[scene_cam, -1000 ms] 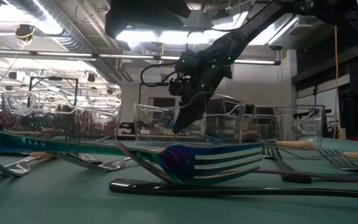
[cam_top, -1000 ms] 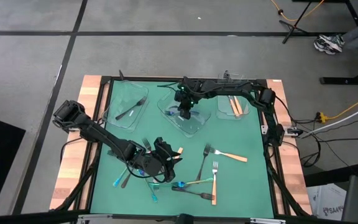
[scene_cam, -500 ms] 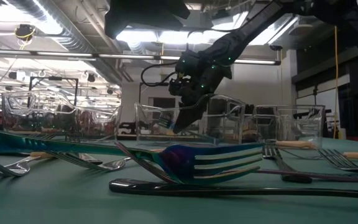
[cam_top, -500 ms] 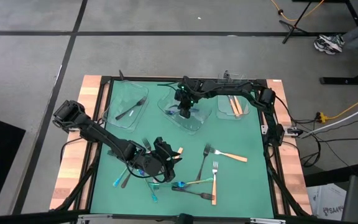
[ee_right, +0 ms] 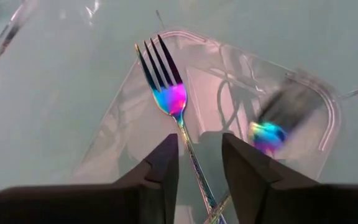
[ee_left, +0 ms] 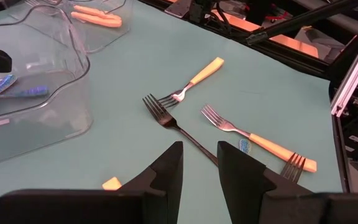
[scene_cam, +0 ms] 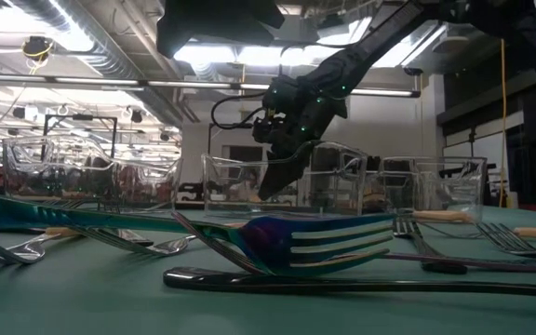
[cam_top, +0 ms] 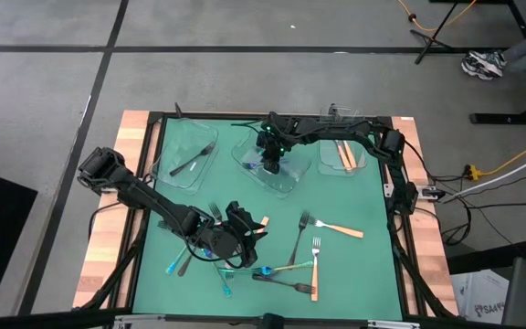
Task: Sort silverware by color (type)
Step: Put the blue fork into the center transparent bin, then put the orange fork into the right transparent bin
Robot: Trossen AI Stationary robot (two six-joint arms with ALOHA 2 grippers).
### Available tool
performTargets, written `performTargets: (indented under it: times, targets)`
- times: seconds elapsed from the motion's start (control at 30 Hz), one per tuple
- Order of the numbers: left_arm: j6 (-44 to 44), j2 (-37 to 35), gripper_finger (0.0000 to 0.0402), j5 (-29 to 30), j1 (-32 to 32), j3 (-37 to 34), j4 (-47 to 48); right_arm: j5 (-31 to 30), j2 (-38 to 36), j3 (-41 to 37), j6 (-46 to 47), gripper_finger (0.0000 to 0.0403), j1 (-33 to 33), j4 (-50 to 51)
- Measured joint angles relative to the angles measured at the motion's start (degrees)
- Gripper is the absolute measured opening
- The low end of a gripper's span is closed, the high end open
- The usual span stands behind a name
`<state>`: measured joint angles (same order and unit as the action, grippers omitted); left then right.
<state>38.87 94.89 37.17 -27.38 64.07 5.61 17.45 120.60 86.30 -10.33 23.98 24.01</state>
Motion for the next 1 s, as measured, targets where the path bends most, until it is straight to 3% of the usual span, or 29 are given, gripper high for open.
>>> performTargets:
  times: [0.7,1.0]
  targets:
    - [0.0,0.0,0.0093,0.0,0.0,0.0,0.0,-0.1,-0.3,0.0,0.0,0.0122,0.0,0.1]
    - [0.1,-0.2,0.0093,0.0,0.0,0.0,0.0,0.0,-6.0,0.0,0.0,0.0122,0.0,0.2]
